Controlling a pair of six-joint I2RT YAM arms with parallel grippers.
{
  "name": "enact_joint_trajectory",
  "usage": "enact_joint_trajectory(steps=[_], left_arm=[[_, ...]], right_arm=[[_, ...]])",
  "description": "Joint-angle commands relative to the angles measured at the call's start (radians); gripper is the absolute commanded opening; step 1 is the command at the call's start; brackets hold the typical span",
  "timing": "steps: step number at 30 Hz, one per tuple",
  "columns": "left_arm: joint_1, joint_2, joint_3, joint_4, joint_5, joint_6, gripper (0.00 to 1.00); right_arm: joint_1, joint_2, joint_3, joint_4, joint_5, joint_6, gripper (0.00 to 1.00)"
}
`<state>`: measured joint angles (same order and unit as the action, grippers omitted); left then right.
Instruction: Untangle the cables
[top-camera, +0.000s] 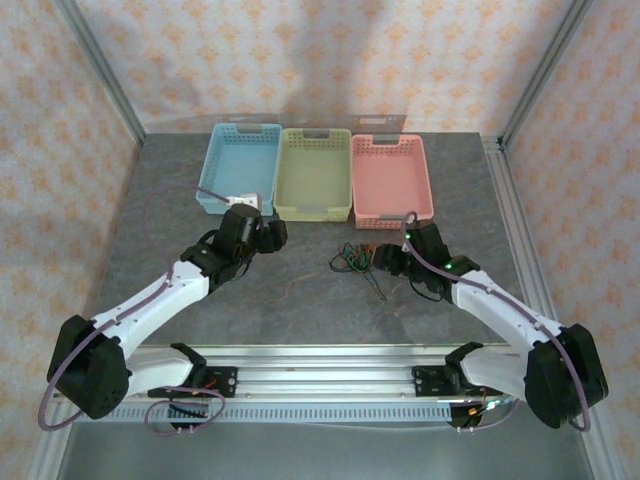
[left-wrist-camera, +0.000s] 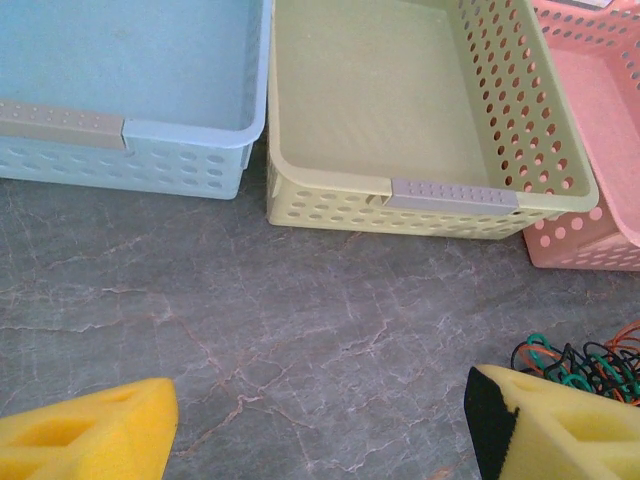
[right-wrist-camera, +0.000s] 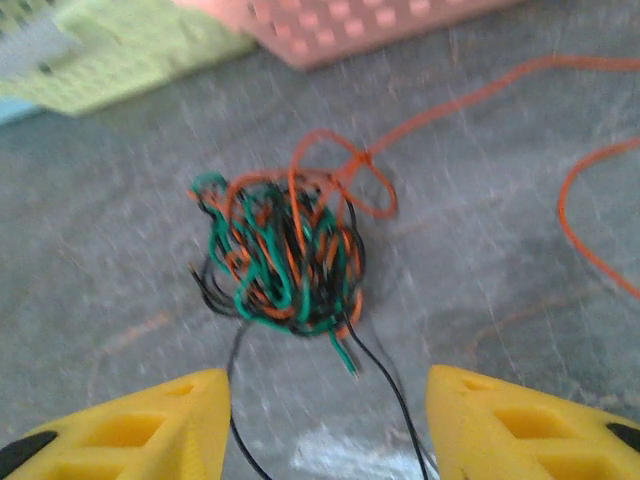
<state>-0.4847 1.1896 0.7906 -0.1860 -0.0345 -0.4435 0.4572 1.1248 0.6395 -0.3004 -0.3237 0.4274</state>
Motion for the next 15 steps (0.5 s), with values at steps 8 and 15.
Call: enact_joint_trajectory(steps=[8, 15], left_arm=[[-0.013, -0.028, 0.021, -0.002, -0.035, 0.004, 0.77], [-0.012, -0.024, 0.022, -0.003, -0.044, 0.003, 0.77]], right_arm=[[0.096, 0.132, 0.069, -0.144, -0.018, -0.074, 0.54], [0.134, 0.240, 0.121, -0.172, -0.001, -0.110, 0.51]])
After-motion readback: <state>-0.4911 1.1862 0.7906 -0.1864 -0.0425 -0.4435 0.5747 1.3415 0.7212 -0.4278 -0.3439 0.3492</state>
